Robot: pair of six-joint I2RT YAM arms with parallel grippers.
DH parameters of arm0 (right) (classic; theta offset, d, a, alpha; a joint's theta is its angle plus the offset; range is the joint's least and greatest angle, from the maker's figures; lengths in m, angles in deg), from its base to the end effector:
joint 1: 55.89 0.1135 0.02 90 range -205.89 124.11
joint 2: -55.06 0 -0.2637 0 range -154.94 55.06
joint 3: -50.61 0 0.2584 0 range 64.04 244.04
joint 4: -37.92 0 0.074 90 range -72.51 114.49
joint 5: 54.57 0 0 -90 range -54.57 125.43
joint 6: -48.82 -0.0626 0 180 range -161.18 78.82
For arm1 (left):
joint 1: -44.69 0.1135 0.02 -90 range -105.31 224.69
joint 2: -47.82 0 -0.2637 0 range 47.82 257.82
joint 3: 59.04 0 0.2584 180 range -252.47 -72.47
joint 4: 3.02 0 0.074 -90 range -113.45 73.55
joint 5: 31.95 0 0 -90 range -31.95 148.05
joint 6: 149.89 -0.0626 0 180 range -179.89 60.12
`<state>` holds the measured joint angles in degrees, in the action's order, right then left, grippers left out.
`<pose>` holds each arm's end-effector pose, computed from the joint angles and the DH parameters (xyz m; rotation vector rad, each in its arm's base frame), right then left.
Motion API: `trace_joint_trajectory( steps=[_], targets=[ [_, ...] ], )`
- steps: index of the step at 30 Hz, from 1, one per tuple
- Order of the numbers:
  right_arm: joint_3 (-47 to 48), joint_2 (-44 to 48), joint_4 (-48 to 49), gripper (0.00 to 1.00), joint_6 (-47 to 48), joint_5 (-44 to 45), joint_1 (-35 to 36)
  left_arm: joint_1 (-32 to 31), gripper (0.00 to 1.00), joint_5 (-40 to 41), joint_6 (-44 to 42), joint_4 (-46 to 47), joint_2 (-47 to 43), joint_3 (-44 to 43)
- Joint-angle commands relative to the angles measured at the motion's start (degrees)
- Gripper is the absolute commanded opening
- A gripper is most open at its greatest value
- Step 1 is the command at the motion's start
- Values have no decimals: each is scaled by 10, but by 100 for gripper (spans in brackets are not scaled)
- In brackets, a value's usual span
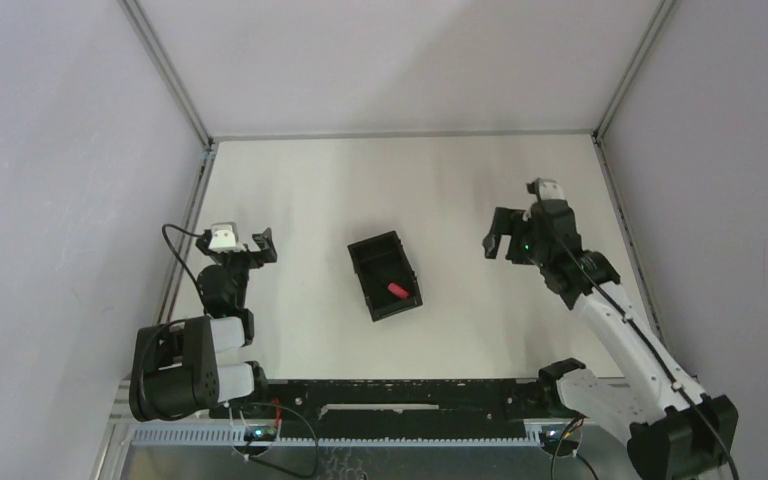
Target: Put the screwdriver in the bin
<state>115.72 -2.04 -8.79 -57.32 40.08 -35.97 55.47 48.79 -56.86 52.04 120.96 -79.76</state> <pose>0.2265 0.0767 0.2856 -0.0304 2.2552 0.2481 0.2345 0.0344 0.1673 -0.0548 1.5244 -0.0152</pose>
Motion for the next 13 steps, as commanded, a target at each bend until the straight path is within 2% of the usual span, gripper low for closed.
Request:
trace_joint_trajectory(
  steps=[1, 6, 13],
  targets=[
    [-90, 59, 85, 100, -32, -15, -50, 1, 100, -3, 0, 18, -2, 2],
    [-168, 108, 132, 100, -37, -15, -69, 1, 100, -3, 0, 18, -2, 2],
    [-202, 108, 159, 100, -42, -8, -73, 2, 100, -3, 0, 18, -2, 2]
  ],
)
